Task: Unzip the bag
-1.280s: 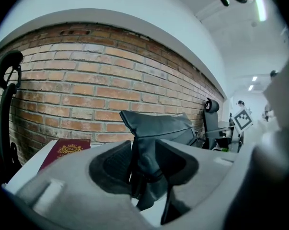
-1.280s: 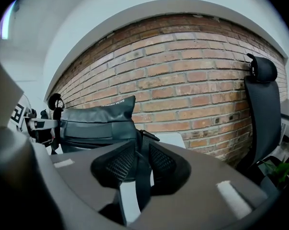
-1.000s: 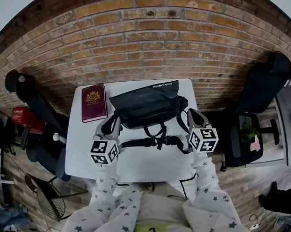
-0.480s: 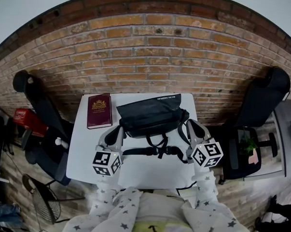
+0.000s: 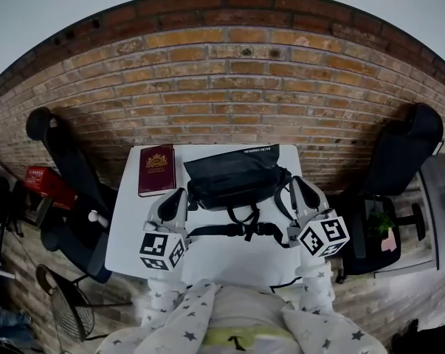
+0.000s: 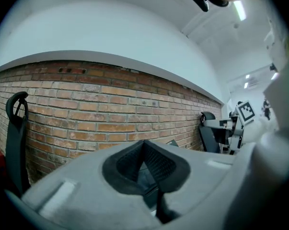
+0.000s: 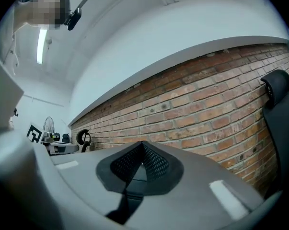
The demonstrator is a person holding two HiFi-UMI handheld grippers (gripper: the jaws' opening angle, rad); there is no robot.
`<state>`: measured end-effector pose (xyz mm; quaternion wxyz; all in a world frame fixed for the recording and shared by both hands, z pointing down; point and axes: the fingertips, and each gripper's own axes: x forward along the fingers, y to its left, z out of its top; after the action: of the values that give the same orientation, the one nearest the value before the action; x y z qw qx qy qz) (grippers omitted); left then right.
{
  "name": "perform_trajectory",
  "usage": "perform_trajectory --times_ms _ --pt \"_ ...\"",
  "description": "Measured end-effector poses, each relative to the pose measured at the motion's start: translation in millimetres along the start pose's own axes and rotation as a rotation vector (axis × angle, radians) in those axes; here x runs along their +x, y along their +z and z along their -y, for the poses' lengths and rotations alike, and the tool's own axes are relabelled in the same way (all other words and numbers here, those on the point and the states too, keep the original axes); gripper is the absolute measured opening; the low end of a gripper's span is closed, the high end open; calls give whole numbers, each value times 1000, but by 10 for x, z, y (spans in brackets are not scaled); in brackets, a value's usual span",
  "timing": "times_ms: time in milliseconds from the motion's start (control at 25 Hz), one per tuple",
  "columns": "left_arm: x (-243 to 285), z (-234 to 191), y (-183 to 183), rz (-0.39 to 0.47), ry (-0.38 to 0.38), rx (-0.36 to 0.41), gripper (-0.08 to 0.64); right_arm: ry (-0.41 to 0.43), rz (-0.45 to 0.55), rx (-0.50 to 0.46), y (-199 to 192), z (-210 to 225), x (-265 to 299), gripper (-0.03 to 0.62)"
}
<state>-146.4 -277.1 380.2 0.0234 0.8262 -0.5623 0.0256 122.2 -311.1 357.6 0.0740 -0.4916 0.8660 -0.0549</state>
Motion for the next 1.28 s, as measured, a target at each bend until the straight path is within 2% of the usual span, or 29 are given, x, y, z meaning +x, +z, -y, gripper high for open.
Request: perform_trajectory --times_ms 520,1280 --pt "-88 -30 199 40 9 31 -1 -40 32 -12 156 -20 -125 8" --pt "-166 -78 246 41 25 64 -2 -30 32 -35 145 -107 -148 8"
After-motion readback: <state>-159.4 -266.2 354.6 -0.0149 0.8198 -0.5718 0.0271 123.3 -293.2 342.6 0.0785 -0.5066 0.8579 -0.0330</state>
